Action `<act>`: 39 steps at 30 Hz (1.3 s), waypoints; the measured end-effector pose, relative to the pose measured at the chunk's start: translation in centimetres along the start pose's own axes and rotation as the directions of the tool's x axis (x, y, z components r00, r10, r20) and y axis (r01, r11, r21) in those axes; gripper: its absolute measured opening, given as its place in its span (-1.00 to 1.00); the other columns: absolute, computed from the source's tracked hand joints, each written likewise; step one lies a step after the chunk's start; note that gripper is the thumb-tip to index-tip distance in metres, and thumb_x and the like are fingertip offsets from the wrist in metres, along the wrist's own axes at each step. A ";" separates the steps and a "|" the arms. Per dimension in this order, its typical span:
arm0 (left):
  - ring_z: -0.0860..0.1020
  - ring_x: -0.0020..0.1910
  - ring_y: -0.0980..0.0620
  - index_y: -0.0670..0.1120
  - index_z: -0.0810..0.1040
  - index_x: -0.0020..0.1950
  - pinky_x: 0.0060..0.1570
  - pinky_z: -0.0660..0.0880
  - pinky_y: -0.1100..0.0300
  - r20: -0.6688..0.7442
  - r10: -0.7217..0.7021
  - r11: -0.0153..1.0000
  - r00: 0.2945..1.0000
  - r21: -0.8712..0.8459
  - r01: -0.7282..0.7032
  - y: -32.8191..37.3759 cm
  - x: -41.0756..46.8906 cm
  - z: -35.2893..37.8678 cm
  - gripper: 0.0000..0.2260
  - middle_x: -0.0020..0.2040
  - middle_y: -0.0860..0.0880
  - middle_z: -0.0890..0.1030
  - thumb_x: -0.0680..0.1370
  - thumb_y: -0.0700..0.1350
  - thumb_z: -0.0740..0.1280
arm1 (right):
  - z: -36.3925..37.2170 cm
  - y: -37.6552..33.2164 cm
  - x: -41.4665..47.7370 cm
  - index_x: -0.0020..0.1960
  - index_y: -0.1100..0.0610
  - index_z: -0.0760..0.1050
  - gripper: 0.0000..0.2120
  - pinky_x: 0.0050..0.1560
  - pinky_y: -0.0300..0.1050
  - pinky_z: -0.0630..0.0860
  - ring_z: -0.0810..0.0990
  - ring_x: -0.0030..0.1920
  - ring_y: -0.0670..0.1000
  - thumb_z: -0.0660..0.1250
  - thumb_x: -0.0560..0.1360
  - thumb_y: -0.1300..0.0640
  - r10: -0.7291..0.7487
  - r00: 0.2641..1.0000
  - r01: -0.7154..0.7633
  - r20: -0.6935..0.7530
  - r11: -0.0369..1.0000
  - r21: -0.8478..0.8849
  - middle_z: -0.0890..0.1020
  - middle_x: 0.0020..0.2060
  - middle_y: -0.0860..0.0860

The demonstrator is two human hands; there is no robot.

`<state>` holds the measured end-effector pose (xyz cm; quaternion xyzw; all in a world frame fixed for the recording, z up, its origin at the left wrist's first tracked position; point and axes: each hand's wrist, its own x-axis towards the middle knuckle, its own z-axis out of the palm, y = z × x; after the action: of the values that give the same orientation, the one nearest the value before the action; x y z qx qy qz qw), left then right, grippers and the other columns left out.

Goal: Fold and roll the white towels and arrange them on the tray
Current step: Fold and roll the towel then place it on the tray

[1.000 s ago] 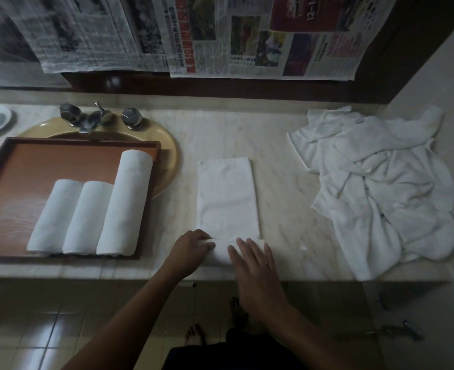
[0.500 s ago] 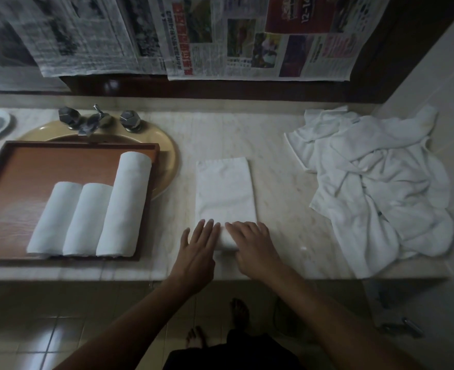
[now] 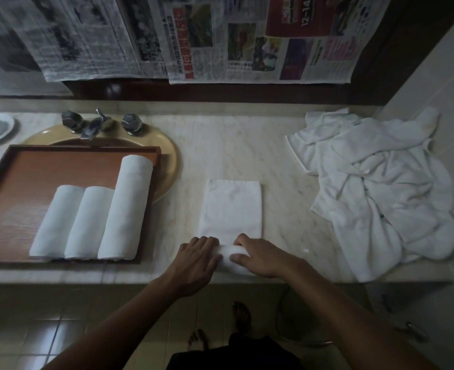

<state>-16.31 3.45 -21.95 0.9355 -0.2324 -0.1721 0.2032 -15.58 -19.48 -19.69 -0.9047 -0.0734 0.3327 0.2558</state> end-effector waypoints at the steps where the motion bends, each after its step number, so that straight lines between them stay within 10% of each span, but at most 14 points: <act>1: 0.43 0.06 0.04 0.08 0.35 0.29 0.15 0.44 -0.07 0.012 -0.016 1.000 1.000 0.006 0.016 0.0 0.0 0.1 -0.61 0.18 0.08 0.49 0.65 0.24 -0.07 | 0.3 -0.2 -0.1 0.37 -0.01 0.36 -0.60 0.09 0.01 0.46 0.54 0.09 0.05 0.21 0.65 -0.22 0.011 1.000 -0.011 -0.025 1.000 -0.006 0.58 0.29 0.07; 11: 0.50 0.16 -0.09 0.00 0.56 0.18 0.12 0.48 0.01 0.106 -0.317 0.931 0.942 -0.156 0.331 0.5 4.3 -0.9 -0.62 0.21 -0.04 0.52 0.61 0.23 0.15 | 6.7 -0.6 -1.0 0.30 0.12 0.55 -0.65 0.28 0.14 0.45 0.55 0.23 0.14 0.27 0.54 0.11 -0.318 0.705 0.105 -0.633 0.930 -0.351 0.59 0.24 0.06; 19: 0.46 0.31 -0.18 -0.08 0.43 0.41 0.27 0.44 0.02 -0.078 -0.449 0.828 0.890 -0.410 0.382 1.9 3.0 -1.1 -0.60 0.38 -0.17 0.43 0.64 0.06 0.33 | 6.6 0.5 -0.1 0.55 0.16 0.32 -0.31 0.53 0.29 0.21 0.39 0.48 0.17 0.38 0.44 0.20 -0.295 0.815 0.062 -0.499 0.900 -0.431 0.44 0.47 0.10; 24: 0.30 0.51 -0.14 -0.07 0.27 0.57 0.42 0.37 -0.09 -0.217 -0.159 0.980 0.963 -0.151 0.127 1.8 1.4 -0.5 -0.47 0.56 -0.12 0.29 0.66 0.11 0.24 | 4.2 0.1 1.2 0.54 0.14 0.27 -0.22 0.53 0.32 0.17 0.36 0.48 0.19 0.47 0.38 0.07 -0.230 0.890 0.020 -0.393 0.882 -0.471 0.41 0.47 0.11; 30: 0.06 0.65 -0.19 -0.12 0.10 0.66 0.57 0.13 -0.23 -0.067 0.031 0.979 0.997 0.203 -0.016 0.0 2.5 -0.1 -0.22 0.66 -0.15 0.14 0.54 0.04 0.38 | 0.7 -0.2 3.0 0.50 0.09 0.25 -0.32 0.40 0.18 0.32 0.39 0.37 0.16 0.39 0.47 -0.10 -0.201 0.943 0.039 -0.266 0.860 -0.509 0.41 0.41 0.10; 39: 0.48 0.25 -0.05 -0.03 0.28 0.51 0.32 0.41 -0.04 0.100 0.068 0.976 0.993 0.199 -0.087 0.1 2.5 -1.7 -0.43 0.36 -0.02 0.49 0.59 0.20 0.29 | -1.0 -0.3 1.9 0.50 0.00 0.24 -0.29 0.32 0.13 0.35 0.40 0.32 0.10 0.45 0.45 -0.14 -0.119 0.991 0.087 -0.063 0.922 -0.378 0.42 0.37 0.02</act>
<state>-13.58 2.62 -21.00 0.9326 -0.2941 -0.1826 0.1024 -13.49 -19.04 -19.97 -0.9450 -0.1720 0.2601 0.0987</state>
